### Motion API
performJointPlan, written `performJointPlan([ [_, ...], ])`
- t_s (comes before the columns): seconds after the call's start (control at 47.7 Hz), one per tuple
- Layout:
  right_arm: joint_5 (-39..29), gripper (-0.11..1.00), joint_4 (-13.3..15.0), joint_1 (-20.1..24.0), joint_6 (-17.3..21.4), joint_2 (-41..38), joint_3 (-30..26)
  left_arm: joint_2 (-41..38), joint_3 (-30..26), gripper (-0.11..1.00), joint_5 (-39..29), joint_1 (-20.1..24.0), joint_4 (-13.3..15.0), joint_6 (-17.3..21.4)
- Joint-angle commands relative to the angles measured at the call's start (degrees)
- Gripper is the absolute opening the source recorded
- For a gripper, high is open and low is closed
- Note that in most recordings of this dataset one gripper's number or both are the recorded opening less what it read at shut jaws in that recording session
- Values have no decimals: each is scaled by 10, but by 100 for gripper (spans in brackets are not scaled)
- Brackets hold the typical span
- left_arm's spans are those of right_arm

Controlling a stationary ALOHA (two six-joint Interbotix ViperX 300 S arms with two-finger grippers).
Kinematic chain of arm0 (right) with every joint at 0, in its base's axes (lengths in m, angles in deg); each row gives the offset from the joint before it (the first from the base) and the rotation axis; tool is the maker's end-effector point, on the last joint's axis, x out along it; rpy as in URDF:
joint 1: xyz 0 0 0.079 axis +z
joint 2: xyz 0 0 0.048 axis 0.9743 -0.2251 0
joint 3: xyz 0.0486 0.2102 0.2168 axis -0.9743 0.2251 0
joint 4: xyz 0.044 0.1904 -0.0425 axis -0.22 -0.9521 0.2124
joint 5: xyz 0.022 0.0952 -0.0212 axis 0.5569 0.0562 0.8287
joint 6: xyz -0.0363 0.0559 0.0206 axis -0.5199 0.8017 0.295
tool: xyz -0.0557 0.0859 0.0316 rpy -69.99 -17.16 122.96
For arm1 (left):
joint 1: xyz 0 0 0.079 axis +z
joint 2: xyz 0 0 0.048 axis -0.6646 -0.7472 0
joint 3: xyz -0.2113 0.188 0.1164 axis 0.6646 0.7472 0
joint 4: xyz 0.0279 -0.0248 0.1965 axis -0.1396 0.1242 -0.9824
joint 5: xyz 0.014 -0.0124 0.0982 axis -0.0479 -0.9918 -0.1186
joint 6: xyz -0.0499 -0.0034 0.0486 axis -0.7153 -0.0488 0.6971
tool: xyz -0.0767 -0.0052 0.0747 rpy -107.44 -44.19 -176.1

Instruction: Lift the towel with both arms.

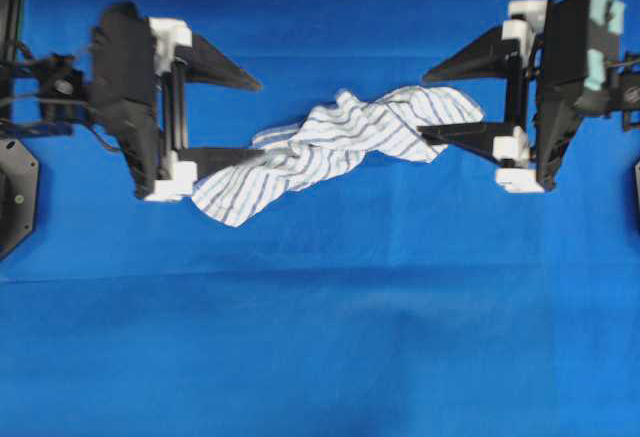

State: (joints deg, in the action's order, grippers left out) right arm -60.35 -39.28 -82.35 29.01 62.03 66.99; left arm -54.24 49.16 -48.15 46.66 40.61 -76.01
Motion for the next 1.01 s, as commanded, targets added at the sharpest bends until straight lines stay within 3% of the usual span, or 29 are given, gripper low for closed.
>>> performJointPlan([
  [0.0, 33, 65, -1, -10, 9, -14, 19, -19, 1, 92, 16, 1, 0, 1],
  [0.189, 77, 65, -4, -15, 23, -65, 47, -66, 18, 92, 33, 1, 0, -1],
  [0.524, 121, 65, -6, -16, 24, -188, 42, -156, 30, 92, 67, 3, 0, -7],
  [0.985, 134, 65, -18, -31, 24, -283, 35, -237, 20, 92, 69, 7, 0, -7],
])
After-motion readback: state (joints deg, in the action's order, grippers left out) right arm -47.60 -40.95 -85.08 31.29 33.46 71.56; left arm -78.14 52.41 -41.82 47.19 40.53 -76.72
